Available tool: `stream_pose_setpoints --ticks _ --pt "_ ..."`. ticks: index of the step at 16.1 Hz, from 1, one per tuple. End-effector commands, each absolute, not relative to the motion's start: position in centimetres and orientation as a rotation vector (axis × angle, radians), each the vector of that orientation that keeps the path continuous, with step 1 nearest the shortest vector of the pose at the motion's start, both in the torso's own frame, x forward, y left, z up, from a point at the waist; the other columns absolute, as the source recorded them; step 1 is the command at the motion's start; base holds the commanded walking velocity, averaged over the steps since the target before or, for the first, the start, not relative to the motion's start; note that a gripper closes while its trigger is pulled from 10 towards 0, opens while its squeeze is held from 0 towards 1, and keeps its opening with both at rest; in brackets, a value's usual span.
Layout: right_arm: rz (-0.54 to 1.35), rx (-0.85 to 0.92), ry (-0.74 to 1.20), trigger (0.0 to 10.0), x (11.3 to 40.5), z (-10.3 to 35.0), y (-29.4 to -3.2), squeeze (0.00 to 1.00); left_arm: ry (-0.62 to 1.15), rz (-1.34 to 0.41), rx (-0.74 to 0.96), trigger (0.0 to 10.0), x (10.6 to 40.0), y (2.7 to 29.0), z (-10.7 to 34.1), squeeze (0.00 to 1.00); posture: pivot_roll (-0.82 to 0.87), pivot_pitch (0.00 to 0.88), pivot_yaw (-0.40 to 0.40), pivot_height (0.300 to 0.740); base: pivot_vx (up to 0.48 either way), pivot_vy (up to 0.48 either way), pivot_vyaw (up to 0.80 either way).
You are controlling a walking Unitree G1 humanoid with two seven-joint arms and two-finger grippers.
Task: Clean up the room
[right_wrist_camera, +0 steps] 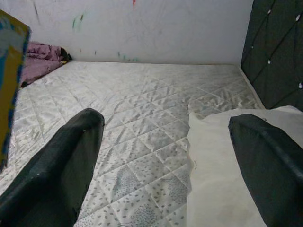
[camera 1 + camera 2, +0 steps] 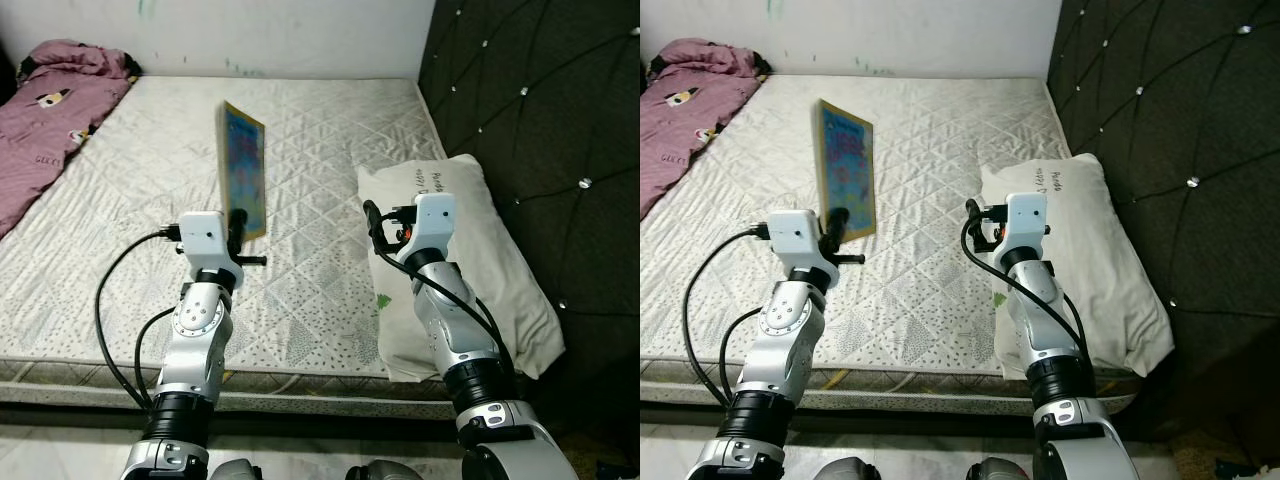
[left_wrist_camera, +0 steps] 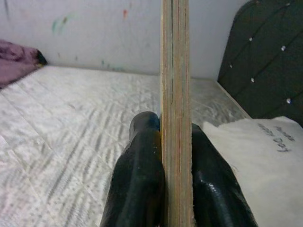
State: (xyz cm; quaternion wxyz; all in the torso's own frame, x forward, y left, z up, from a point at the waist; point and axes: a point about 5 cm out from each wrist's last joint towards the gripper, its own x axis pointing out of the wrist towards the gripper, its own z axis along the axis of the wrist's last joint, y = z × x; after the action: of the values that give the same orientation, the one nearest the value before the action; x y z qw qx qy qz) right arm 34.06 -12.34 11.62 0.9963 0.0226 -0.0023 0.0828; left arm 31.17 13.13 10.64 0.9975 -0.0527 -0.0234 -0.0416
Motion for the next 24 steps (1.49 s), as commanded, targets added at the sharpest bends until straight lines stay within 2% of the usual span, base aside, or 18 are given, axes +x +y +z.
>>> stream_pose_setpoints --ticks 1,4,7,24 --pt "0.177 0.036 -0.017 10.0 34.28 12.17 -12.24 0.00 -0.089 -0.098 -0.117 10.0 31.30 12.95 11.70 0.00 -0.14 0.000 0.007 0.740 0.000 0.000 0.00" --pt "0.185 0.029 -0.017 10.0 34.15 12.13 -11.90 0.00 -0.087 -0.093 -0.117 10.0 31.27 13.16 11.73 0.00 -0.14 0.000 0.009 0.740 0.000 0.000 0.00" --pt "0.186 0.022 -0.013 10.0 34.06 11.96 -11.91 0.00 -0.093 -0.099 -0.114 10.0 31.32 13.12 11.85 0.00 -0.14 0.000 0.012 0.740 0.000 -0.412 0.00" --pt "0.173 0.024 -0.004 10.0 34.25 12.04 -12.42 0.00 -0.128 -0.106 -0.156 10.0 31.46 12.78 12.44 0.00 -0.15 0.000 0.004 0.740 0.000 0.000 0.00"
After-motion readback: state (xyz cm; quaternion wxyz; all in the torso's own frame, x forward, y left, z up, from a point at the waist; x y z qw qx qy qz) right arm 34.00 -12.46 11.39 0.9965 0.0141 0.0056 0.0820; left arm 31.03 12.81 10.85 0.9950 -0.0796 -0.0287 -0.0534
